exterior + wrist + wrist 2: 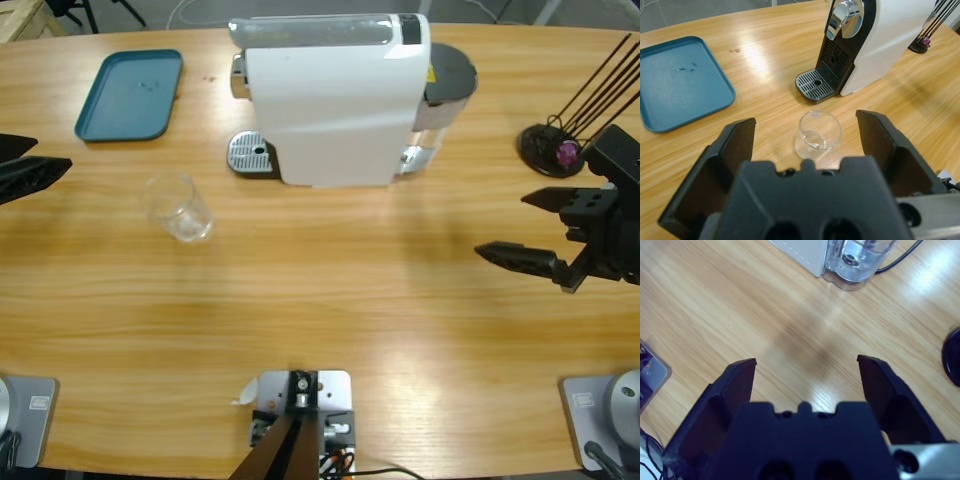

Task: Pour coffee

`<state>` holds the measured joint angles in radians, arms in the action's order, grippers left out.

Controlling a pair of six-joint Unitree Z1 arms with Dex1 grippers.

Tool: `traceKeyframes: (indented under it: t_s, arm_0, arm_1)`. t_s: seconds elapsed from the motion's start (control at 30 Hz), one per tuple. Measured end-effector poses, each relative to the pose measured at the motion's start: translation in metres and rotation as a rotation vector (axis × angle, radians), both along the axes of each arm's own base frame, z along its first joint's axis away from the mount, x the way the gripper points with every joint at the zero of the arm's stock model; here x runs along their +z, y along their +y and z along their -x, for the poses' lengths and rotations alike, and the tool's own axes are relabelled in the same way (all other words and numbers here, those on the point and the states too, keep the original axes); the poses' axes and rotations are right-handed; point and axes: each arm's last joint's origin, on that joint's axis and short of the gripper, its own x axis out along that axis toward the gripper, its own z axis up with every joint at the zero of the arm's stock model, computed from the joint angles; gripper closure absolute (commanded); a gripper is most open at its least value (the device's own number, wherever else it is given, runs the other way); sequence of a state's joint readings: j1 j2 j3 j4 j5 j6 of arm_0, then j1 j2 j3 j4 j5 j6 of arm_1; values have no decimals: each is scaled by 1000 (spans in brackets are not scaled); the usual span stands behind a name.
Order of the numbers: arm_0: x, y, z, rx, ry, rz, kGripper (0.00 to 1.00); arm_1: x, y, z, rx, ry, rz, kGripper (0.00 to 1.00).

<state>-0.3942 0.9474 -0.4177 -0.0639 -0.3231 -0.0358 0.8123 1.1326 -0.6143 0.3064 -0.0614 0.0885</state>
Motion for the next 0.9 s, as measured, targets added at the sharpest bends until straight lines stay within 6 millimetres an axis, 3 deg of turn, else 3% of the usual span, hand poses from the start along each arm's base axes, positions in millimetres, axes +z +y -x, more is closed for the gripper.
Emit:
traceKeyframes:
  t_s: [0.23, 0.3, 0.47, 0.6, 0.9]
  arm_0:
    - [0, 0, 0, 19, 27, 29, 126]
    - [2, 0, 0, 35, 43, 58, 38]
    - [28, 3, -3, 138, 77, 50, 111]
    - [50, 8, -4, 233, 100, -15, 115]
    - [46, 9, -12, 327, 112, -74, 108]
  arm_1:
    - [0, 0, 0, 0, 0, 0, 142]
    - [0, 0, 0, 0, 0, 0, 142]
    - [0, 0, 0, 0, 0, 0, 142]
    - [0, 0, 0, 0, 1, 1, 142]
    - [-1, 1, -1, 0, 4, 4, 142]
